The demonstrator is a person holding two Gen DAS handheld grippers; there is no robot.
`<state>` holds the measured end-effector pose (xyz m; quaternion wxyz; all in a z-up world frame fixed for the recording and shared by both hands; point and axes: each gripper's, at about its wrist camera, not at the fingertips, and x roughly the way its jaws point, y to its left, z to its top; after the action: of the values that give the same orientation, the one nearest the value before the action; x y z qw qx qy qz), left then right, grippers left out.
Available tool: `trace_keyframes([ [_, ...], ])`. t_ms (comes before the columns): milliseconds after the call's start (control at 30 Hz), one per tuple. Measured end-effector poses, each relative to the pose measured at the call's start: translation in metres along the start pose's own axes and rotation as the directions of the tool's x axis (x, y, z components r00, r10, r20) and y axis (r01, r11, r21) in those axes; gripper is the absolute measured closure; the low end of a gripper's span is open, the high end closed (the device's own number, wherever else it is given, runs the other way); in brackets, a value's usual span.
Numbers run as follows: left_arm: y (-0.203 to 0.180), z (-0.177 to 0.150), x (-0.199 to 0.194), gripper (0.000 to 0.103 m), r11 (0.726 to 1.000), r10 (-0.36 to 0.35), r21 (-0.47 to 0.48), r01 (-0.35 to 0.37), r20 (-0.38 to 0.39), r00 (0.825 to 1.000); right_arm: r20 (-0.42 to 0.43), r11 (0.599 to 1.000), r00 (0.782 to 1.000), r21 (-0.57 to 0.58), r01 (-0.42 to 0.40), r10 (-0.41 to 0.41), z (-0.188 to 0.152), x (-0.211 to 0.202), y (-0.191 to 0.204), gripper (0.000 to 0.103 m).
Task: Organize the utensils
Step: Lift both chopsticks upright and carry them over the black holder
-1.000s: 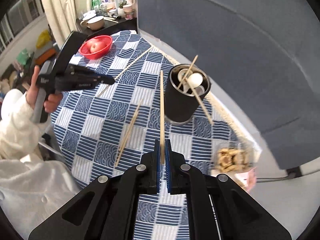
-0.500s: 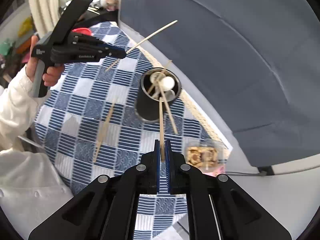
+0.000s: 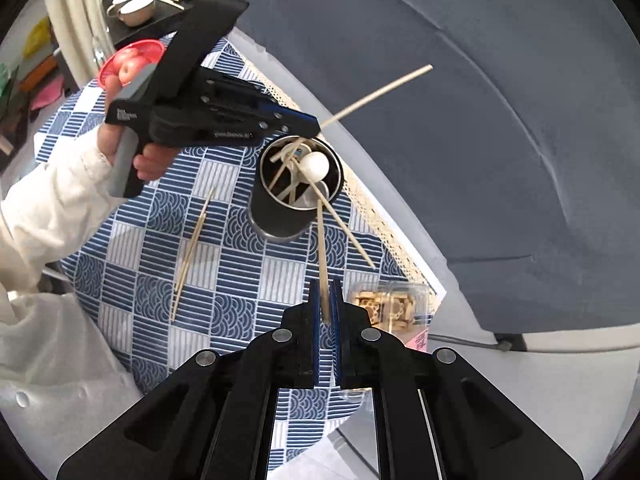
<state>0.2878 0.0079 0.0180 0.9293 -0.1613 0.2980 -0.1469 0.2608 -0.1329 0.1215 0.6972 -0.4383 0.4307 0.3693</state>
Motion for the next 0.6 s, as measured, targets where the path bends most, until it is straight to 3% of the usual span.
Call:
trace_keyframes([
  [200,0.012,-0.018,0.017,0.098,0.999,-0.036,-0.014,0.036,0.043,0.998,-0.02,1.0,1.0,-0.007,-0.006,0.006,0.015,0.014,-0.006,0.098],
  [600,0.002,-0.044,0.014,0.098,0.996,-0.048,0.081,0.047,0.011,0.999,-0.031,0.999,0.999,-0.033,-0.021,0.02,0.033,0.022,-0.01,0.098],
])
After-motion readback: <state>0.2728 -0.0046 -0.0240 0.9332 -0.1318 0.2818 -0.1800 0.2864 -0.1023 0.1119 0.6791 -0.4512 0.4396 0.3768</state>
